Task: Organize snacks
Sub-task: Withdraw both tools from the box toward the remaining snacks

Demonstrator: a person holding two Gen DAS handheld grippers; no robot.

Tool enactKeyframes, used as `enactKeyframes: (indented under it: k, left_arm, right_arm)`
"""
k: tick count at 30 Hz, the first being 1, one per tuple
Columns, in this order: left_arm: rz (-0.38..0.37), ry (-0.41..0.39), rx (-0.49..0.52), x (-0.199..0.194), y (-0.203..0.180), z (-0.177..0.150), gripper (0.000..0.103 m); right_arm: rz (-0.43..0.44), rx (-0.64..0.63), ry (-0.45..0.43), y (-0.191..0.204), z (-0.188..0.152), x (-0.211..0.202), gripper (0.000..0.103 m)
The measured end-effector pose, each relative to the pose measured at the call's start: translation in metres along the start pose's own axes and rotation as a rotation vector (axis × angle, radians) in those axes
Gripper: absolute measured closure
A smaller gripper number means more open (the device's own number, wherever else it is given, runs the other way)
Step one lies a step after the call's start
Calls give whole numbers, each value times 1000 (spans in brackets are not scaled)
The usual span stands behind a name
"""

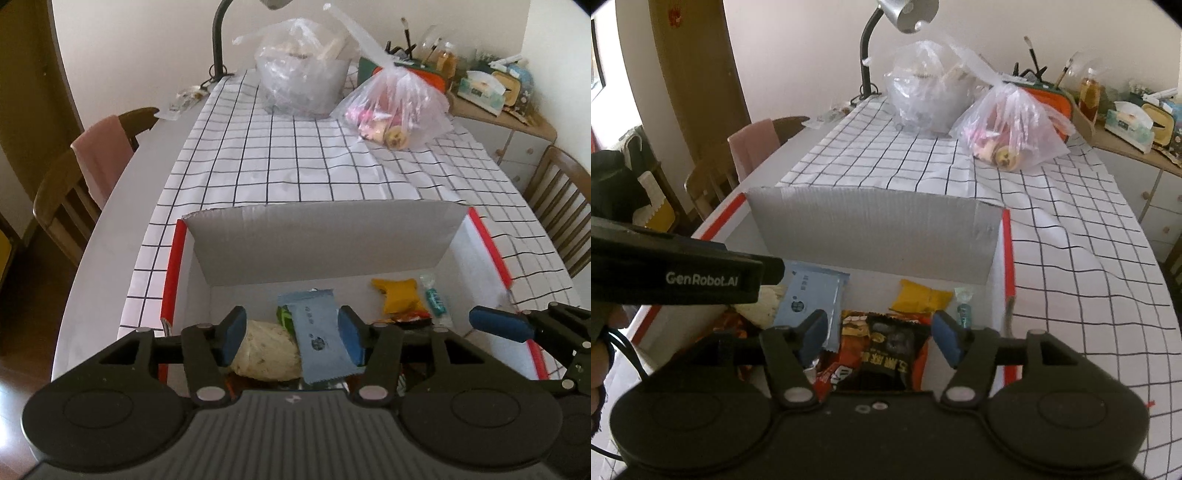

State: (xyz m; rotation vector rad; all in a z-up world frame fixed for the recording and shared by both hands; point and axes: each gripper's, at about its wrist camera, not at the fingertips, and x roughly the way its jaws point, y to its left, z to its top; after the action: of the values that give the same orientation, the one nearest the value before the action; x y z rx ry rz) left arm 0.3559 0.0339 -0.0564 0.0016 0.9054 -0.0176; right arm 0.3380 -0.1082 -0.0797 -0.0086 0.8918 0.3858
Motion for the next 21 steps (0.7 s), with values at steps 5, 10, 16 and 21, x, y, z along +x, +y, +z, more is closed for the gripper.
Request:
enactKeyframes:
  k: [5, 10, 16, 21]
  left_arm:
    - [0, -36, 5, -24, -4, -8, 43]
    - [-2, -69, 8, -48, -6, -16, 42]
    - [-9, -111, 12, -78, -9, -31, 39]
    - [-19, -145, 26, -100, -9, -48, 36]
  right_arm:
    - [2, 1, -34, 2, -6, -27, 37]
    - [1, 2, -71, 6, -12, -55, 29]
    - [14, -8, -98, 14, -25, -84, 21]
    - [24, -22, -122, 22, -37, -105, 14]
